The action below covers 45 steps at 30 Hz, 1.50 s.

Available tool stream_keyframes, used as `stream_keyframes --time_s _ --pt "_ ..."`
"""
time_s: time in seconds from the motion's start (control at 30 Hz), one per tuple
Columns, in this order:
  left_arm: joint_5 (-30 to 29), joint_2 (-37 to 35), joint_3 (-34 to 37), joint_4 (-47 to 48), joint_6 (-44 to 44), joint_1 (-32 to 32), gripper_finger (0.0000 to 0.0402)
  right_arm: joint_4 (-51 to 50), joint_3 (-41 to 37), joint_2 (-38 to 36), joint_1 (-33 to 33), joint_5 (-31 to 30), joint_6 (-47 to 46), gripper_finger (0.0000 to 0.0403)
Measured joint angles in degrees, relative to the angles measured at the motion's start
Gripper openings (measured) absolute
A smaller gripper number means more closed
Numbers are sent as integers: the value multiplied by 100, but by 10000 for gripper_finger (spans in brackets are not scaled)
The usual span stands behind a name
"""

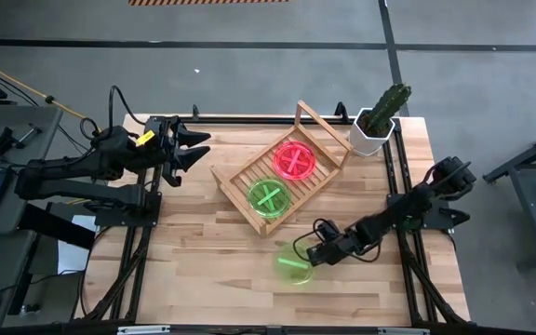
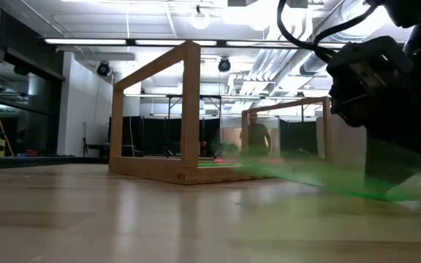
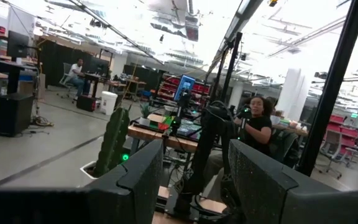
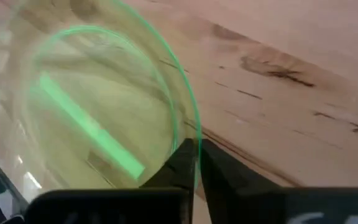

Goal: Place and stack plates onto a shelf
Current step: Stack the green plate on top of the other green plates on the shelf

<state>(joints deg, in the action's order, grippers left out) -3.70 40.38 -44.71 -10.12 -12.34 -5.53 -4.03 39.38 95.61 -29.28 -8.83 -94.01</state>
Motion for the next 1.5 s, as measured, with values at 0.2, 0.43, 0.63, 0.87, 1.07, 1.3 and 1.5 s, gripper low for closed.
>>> stream_keyframes --time_s 0.2,0.43,0.63,0.87,1.07,1.3,1.5 --pt "-44 0 -2 -14 7 -14 172 -175 -626 -999 -7 -26 146 4" --pt "-109 0 -2 -42 1 -60 172 -89 -1528 -3003 -310 -217 302 0" --pt "-137 0 -2 -29 -98 -60 172 217 -1595 -3990 -259 -748 754 0" --pt "-288 0 -2 -42 -100 -60 172 139 -1594 -3988 263 -750 1009 0" --pt "-345 0 -2 -23 -99 -60 172 371 -1594 -3549 317 -695 1006 1" --pt "-366 0 -2 3 -100 -60 172 871 -1594 -2916 105 -549 944 76" --pt "-437 0 -2 8 -102 -60 172 831 -1589 -2330 -162 -690 1026 196"
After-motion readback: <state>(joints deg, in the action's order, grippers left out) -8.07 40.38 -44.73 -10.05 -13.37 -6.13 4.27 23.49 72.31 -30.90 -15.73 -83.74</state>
